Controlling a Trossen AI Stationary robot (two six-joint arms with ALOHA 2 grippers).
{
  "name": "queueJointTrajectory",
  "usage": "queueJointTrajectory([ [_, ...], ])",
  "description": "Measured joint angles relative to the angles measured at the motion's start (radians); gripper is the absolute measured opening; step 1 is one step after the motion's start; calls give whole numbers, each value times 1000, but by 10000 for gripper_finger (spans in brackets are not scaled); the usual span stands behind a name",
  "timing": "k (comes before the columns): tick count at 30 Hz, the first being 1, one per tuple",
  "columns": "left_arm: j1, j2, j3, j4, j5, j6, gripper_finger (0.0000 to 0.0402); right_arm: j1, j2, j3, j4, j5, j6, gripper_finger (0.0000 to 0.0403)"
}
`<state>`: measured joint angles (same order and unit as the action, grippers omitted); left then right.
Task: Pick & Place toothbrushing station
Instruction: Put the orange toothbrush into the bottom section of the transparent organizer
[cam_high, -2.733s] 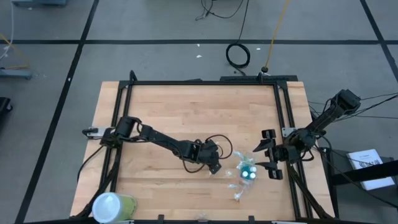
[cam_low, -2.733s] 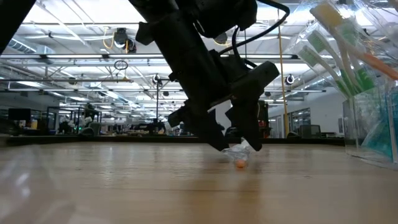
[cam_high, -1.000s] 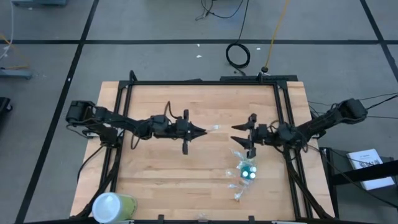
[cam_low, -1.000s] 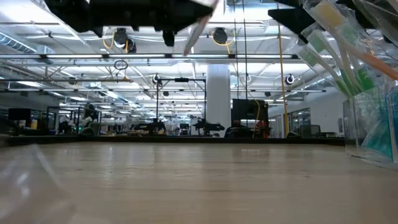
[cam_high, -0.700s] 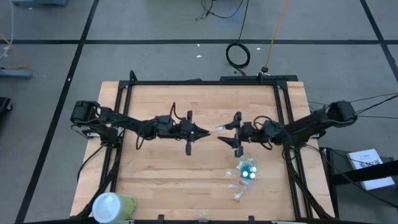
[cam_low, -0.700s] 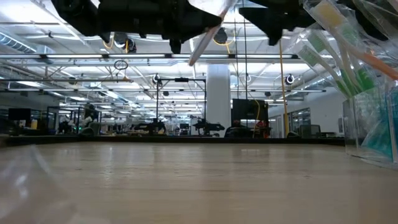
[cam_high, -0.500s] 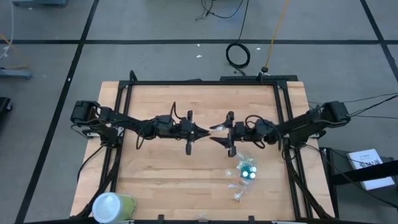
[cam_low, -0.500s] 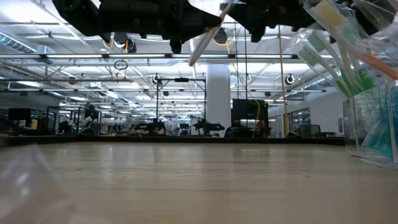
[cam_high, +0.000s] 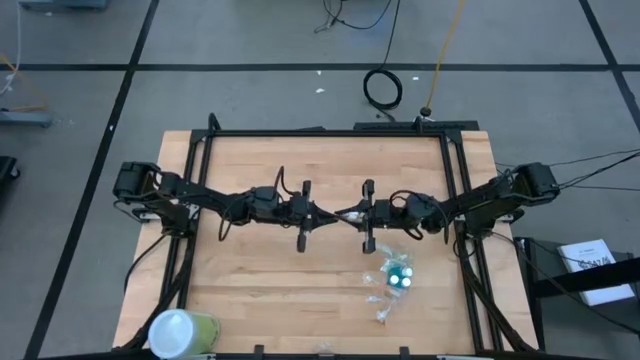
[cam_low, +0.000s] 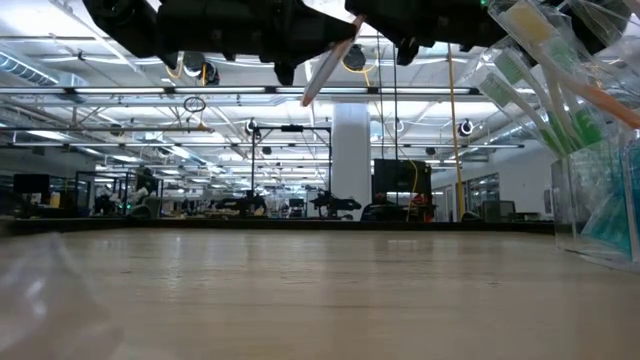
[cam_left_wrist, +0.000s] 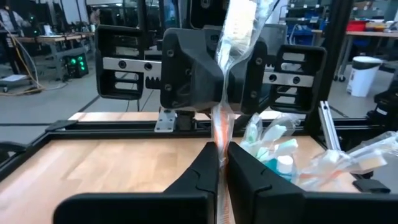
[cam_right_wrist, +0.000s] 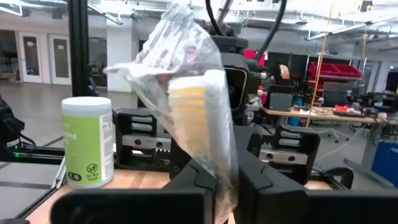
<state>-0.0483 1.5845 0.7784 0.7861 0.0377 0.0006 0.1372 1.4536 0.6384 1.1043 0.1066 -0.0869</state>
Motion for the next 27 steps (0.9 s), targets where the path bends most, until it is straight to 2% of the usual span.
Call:
queueJointTrajectory([
  [3, 0, 0, 0, -2, 0, -2, 12, 3, 0, 0, -1, 1, -7, 18],
  [6, -1, -1, 0, -9, -25, -38, 37, 3, 0, 0, -1, 2, -7, 11],
  [10, 0, -23, 1, -68, -83, -123, 105, 2, -62, 0, -90, 5, -3, 10],
  [16, -18, -99, 0, -140, -71, -134, 213, 30, -272, 0, -338, -32, 23, 7],
  [19, -29, -123, 0, -180, -70, -95, 249, 62, -373, 0, -420, -151, 59, 7],
  [23, -30, -123, 0, -211, -144, -101, 274, 132, -466, 0, -499, -342, 211, 8],
  [27, -30, -120, 0, -249, -189, -119, 279, 270, -489, 0, -607, -371, 223, 8],
])
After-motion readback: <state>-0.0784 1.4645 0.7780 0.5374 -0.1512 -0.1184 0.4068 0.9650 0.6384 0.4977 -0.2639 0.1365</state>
